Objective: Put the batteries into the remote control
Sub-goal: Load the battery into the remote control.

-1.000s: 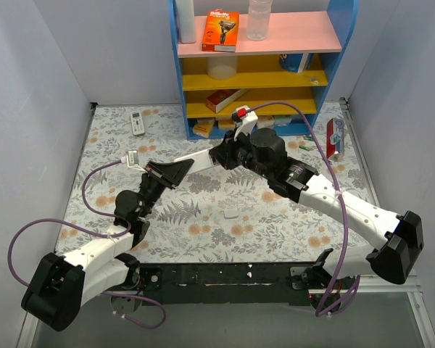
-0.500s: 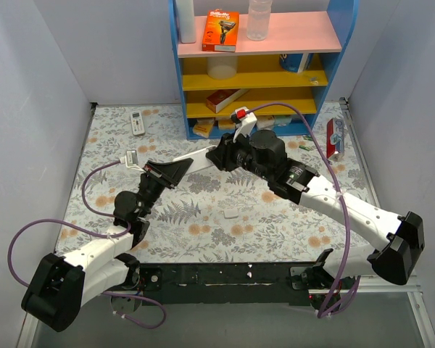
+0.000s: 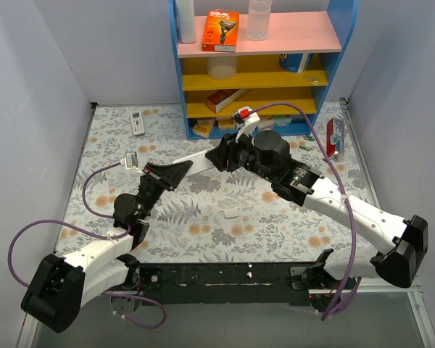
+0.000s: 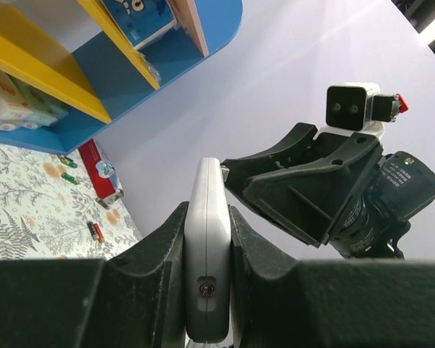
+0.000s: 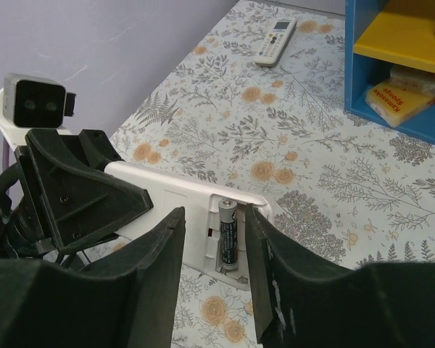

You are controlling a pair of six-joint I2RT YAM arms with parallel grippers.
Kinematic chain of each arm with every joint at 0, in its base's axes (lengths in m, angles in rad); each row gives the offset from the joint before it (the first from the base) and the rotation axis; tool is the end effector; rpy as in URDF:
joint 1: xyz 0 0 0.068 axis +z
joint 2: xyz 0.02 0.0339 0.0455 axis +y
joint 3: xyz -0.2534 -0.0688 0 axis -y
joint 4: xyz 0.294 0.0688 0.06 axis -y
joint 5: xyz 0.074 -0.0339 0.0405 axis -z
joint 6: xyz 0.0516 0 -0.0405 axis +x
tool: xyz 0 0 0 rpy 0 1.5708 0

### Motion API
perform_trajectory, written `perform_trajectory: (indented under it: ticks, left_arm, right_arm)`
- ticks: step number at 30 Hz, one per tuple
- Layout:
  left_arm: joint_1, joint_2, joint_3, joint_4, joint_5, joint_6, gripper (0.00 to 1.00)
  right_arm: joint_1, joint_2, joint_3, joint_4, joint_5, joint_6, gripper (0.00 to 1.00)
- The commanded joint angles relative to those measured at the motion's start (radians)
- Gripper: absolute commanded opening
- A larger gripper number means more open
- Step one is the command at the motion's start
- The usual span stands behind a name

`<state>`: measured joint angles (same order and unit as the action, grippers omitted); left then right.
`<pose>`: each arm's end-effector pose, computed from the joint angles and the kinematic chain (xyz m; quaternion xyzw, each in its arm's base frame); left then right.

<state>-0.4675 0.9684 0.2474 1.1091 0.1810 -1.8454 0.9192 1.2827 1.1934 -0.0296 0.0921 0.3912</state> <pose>0.2211 -0.1220 0.2205 -0.2950 0.4763 -0.7771 0.2867 0.2286 0.2919 0.3751 -0.1654 0.7292 0.3768 0.5468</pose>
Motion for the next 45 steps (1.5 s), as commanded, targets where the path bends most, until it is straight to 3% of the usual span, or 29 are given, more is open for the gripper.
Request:
perform_trajectory:
  ticks: [1, 10, 14, 21, 24, 28, 32, 45]
  left_arm:
    - [-0.003, -0.040, -0.011, 0.097, 0.021, -0.031, 0.00]
    - [-0.003, -0.040, -0.014, 0.098, 0.023, -0.038, 0.00]
    - [-0.003, -0.042, -0.013, 0.094, 0.026, -0.044, 0.00]
    - [-0.003, -0.039, -0.011, 0.080, 0.029, -0.049, 0.00]
    - [-0.005, -0.036, -0.013, 0.078, 0.029, -0.054, 0.00]
    - [-0.005, -0.030, -0.011, 0.083, 0.034, -0.061, 0.00]
    - [-0.003, -0.031, -0.011, 0.078, 0.035, -0.066, 0.00]
    - [-0.005, -0.030, 0.000, 0.049, 0.032, -0.074, 0.00]
  right_arm:
    - [-0.013, -0.046, 0.005, -0.003, 0.074, -0.031, 0.47]
    - [-0.013, -0.078, 0.009, 0.046, 0.060, -0.090, 0.60]
    - [-0.013, -0.121, 0.018, 0.086, -0.002, -0.196, 0.65]
    - [-0.013, -0.168, 0.080, 0.036, -0.083, -0.317, 0.83]
    - [-0.014, -0.132, 0.156, -0.086, -0.077, -0.328, 0.79]
    - [-0.014, -0.062, 0.225, -0.191, -0.060, -0.247, 0.66]
    - [-0.016, -0.023, 0.261, -0.245, -0.054, -0.169, 0.59]
    - [-0.016, 0.066, 0.334, -0.381, -0.048, -0.035, 0.57]
